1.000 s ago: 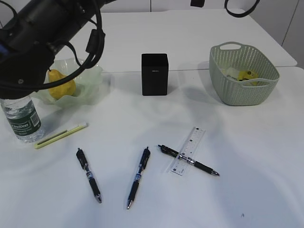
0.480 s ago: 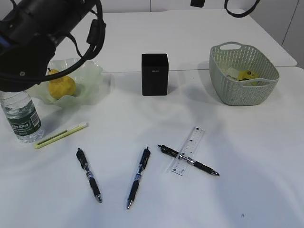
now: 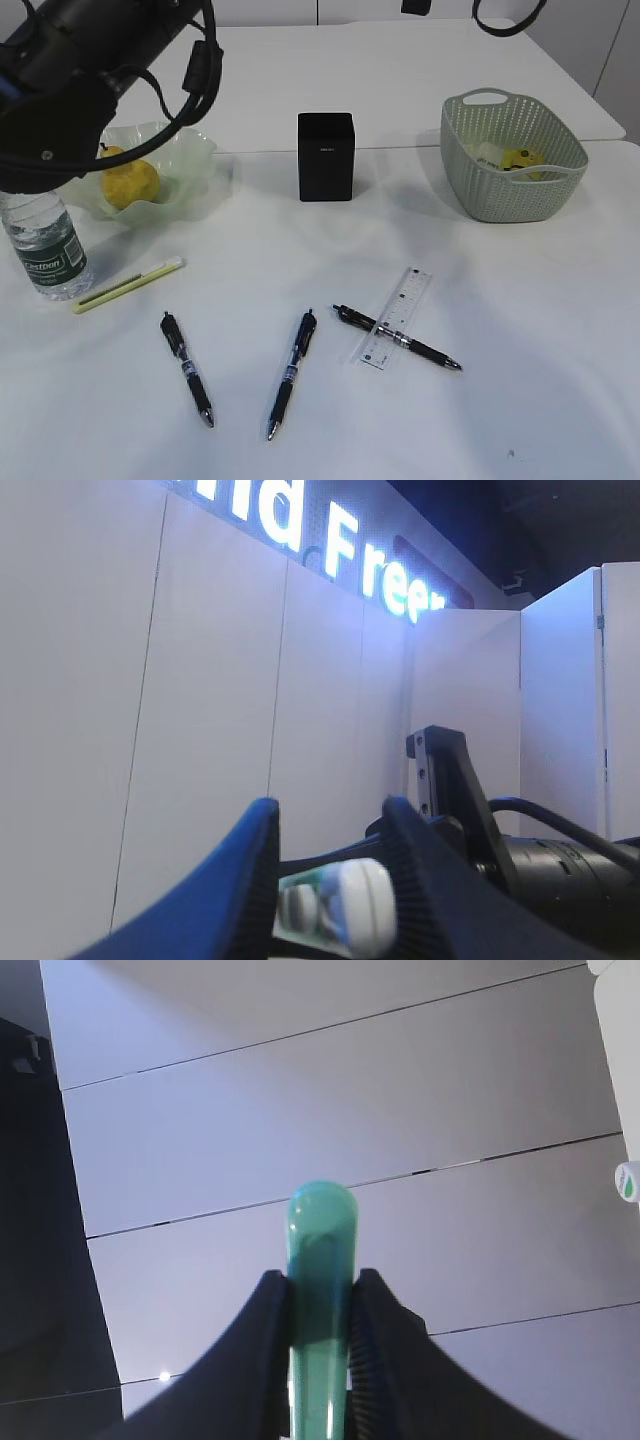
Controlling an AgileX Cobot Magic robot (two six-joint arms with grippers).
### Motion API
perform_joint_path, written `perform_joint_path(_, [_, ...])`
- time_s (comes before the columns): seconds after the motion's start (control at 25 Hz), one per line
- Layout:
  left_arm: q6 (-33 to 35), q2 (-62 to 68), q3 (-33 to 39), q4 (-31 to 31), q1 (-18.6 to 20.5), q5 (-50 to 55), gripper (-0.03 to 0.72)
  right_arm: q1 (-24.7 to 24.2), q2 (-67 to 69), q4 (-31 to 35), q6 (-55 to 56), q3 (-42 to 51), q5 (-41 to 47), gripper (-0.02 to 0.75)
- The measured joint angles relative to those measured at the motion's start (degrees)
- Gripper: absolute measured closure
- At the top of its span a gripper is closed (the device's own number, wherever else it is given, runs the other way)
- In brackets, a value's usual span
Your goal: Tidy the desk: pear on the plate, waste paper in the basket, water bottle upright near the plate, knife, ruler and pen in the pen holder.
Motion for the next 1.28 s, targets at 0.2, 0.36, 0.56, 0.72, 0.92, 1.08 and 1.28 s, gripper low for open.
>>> perform_joint_path(0.2, [0.00, 0.00, 0.00, 0.00, 0.00, 0.00, 0.477, 0.00, 0.00, 0.00, 0.00, 0.00, 0.00, 0.573])
perform_joint_path(0.36, [0.00, 0.00, 0.00, -0.22, 0.00, 0.00, 0.511, 0.00, 0.00, 0.00, -0.97, 0.00, 0.00, 0.573])
perform_joint_path(0.56, [0.00, 0.00, 0.00, -1.00, 0.00, 0.00, 0.538, 0.00, 0.00, 0.23, -1.81, 0.00, -0.13, 0.573])
perform_joint_path(0.72, [0.00, 0.00, 0.00, -1.14, 0.00, 0.00, 0.540, 0.00, 0.00, 0.23, -2.02, 0.00, -0.24, 0.573])
perform_joint_path(0.92, [0.00, 0.00, 0.00, -1.14, 0.00, 0.00, 0.541, 0.00, 0.00, 0.32, -2.88, 0.00, -0.24, 0.573])
perform_joint_path(1.08, [0.00, 0.00, 0.00, -1.14, 0.00, 0.00, 0.542, 0.00, 0.00, 0.34, -3.26, 0.00, -0.24, 0.573])
perform_joint_path(1.28, [0.00, 0.00, 0.00, -1.27, 0.00, 0.11, 0.542, 0.00, 0.00, 0.34, -3.38, 0.00, -0.35, 0.573])
